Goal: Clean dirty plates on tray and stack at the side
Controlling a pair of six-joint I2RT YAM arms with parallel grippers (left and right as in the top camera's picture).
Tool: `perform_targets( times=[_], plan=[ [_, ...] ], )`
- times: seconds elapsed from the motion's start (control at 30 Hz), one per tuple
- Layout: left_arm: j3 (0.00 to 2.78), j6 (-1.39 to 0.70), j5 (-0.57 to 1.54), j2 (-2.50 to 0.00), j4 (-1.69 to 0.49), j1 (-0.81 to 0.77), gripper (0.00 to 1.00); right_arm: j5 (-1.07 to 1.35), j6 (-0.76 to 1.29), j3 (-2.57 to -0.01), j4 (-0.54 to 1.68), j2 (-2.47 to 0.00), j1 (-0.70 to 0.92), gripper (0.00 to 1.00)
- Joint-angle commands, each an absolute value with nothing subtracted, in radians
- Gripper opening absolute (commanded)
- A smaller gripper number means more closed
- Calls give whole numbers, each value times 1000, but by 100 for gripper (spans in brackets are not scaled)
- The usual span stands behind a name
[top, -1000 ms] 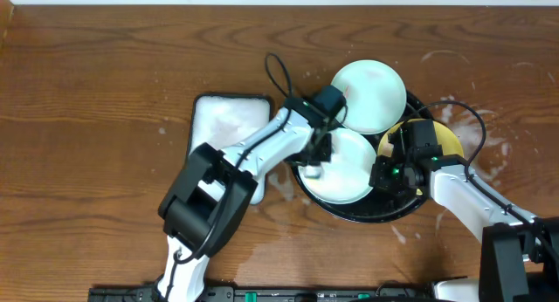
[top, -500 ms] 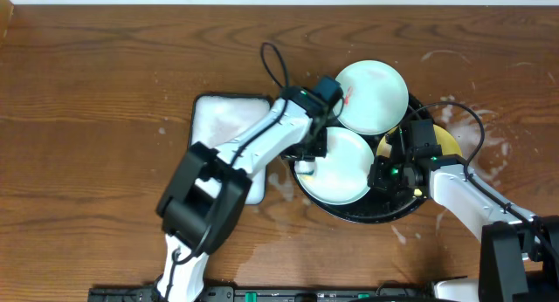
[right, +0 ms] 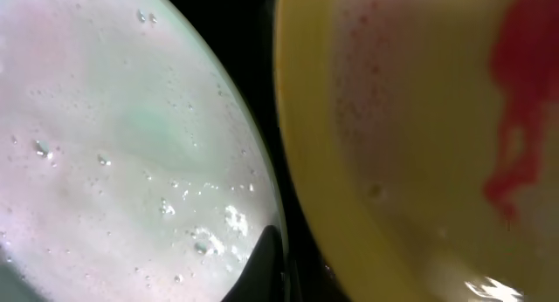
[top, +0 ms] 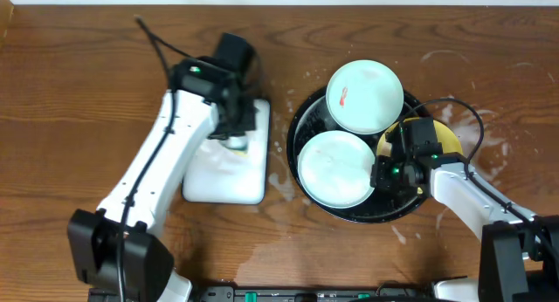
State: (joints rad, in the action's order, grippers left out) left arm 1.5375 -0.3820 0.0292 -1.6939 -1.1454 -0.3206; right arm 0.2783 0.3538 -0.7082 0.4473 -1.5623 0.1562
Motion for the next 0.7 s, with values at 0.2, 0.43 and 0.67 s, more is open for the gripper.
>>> perform_targets(
  times=[0.2, 0.43, 0.67],
  plan=[
    [1254, -344, 75, -1713, -946, -216, 22, 217, 280, -889, 635, -1580, 160, 1],
    [1277, -342, 170, -1679, -940, -189, 53, 138, 253, -1015, 750, -1576, 193, 1],
    [1285, -332, 218, -1538, -964, -161, 61, -2, 252, -1134, 834, -1554, 245, 1]
  ],
)
